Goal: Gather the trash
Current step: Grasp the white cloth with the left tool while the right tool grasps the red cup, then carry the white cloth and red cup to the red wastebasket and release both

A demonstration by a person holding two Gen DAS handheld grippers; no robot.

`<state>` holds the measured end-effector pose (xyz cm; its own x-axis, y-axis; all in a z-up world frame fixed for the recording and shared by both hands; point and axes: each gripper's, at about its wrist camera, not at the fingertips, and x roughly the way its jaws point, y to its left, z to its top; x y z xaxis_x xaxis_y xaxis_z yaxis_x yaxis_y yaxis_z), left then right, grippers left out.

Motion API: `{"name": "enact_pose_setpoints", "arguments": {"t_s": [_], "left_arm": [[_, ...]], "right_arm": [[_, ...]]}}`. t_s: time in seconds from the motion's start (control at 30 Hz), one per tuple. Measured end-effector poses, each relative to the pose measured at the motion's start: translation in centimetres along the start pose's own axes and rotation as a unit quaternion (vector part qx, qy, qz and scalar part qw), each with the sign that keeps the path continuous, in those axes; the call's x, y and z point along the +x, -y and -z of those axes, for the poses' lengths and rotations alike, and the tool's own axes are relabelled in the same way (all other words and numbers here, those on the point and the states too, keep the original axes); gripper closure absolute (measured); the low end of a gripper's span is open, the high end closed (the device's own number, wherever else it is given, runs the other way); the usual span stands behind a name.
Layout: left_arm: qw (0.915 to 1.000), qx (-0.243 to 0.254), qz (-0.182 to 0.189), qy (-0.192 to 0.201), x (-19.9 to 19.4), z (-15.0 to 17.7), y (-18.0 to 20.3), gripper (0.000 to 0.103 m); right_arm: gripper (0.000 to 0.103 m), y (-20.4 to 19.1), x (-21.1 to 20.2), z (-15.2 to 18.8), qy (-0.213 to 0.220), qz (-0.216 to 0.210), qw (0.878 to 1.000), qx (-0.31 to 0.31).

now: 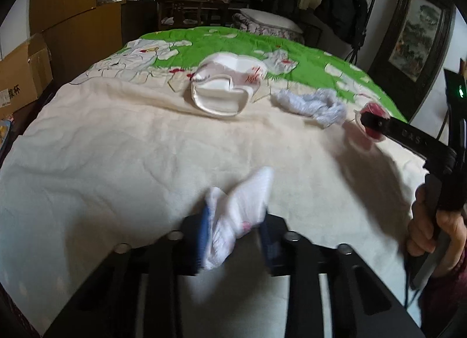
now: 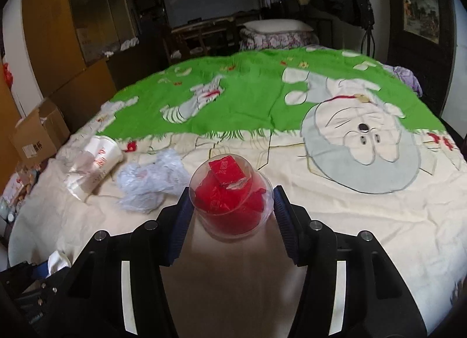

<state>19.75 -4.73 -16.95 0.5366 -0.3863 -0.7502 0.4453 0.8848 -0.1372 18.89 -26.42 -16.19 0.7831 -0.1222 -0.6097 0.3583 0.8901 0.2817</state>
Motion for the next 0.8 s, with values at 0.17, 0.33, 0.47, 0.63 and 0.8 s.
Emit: {"name": "enact_pose_setpoints", "arguments": {"t_s": [0.17,0.33,0.47,0.63,0.8], "left_arm": [[1.0,0.005,0.006,0.002,-1.7,0.4,0.9,0.078],[0.999,0.023,0.007,0.037,-5.0,0.3,2.7,0.078],[0.9973,0.031,0.015,0.065,-7.9,0.1,4.0,0.078],[0.9942,0.045,0.016,0.096,-11.5,0.2,5.5,0.078],[0.989,0.054,0.016,0.137,-16.0,1.1,6.6,0.078]], "right_arm": [[0.048,0.6,-3.2,1.6,-0.003,-0.012,1.0,0.009],[0.048,1.0,-6.9,2.1,0.014,-0.02,1.0,0.014],[0.048,0.8,-10.4,2.2,0.039,-0.029,0.999,0.011],[0.048,0.5,-14.4,2.4,0.069,-0.041,0.997,0.009],[0.048,-0.3,-19.0,2.3,0.109,-0.058,0.992,-0.003]]}}
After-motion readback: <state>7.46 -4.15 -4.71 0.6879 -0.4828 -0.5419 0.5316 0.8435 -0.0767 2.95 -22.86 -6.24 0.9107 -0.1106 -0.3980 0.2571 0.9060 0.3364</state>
